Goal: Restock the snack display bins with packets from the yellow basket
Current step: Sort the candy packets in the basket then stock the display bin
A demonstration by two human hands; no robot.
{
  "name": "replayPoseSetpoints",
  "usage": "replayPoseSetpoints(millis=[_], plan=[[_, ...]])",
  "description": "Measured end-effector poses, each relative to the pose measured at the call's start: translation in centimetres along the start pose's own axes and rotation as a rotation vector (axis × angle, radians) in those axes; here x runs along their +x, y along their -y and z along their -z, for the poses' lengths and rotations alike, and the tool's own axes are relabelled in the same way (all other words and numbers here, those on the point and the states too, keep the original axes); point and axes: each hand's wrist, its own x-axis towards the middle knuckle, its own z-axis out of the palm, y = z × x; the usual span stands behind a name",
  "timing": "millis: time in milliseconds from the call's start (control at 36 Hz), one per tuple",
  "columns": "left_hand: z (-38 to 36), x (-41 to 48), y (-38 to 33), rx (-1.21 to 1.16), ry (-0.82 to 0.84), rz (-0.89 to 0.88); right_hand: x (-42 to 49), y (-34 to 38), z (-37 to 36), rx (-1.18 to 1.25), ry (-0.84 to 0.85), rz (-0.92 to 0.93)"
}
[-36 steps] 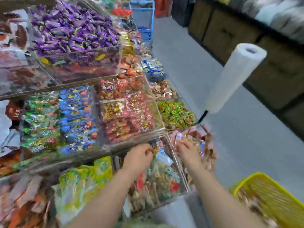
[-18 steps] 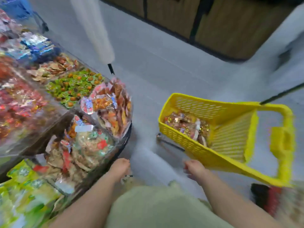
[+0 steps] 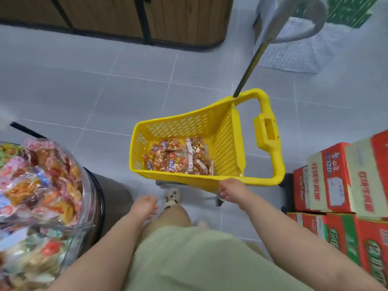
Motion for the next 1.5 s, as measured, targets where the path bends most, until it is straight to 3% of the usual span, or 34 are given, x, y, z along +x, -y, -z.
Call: replayPoseSetpoints(millis=[167,389,556,694,778,861,1000,1111,1222,1333,1500], plan=[[1.8,3.4,-4.6,-0.006,-0.037,-0.011,2.9,4.5,-0.1,0.111,-0.03,0.019],[6.8,10.5,-12.0,0.075,-0.113,-0.036,8.3,9.2,-2.0,0.039,-0.094,-0.065],[9.7,15.8,-16.1,0.24,-0.288,-0.029,12.0,11.4,-4.4,0.018,-0.037,-0.184],[10.6,20.2,-17.9,0.292,-0.232,0.041,14.6,12.4,-6.2,0.003,-0.028,-0.261],[10.3,22.5,-18.2,0.32,-0.168,0.036,16.6,12.7,-7.6,-0.055,-0.025,-0.288],[9.9,24.9,-17.6,0.347,-0.15,0.036,18.9,13.0,-9.1,0.065,-0.035,-0.359],[8.8,27.8,-15.8,0.32,-0.258,0.006,23.5,14.3,-11.9,0.119,0.01,-0.395],[8.3,28.1,-14.5,0.309,-0.385,-0.064,27.5,15.1,-14.4,-0.059,0.015,-0.321],[8.3,28.3,-14.3,0.301,-0.402,-0.061,30.9,15.4,-16.8,-0.096,-0.012,-0.275],[8.1,28.4,-14.0,0.284,-0.424,-0.054,32.6,14.8,-19.0,0.046,-0.037,-0.343],[7.9,28.5,-13.4,0.252,-0.437,-0.059,32.3,13.2,-18.2,0.057,-0.034,-0.323]])
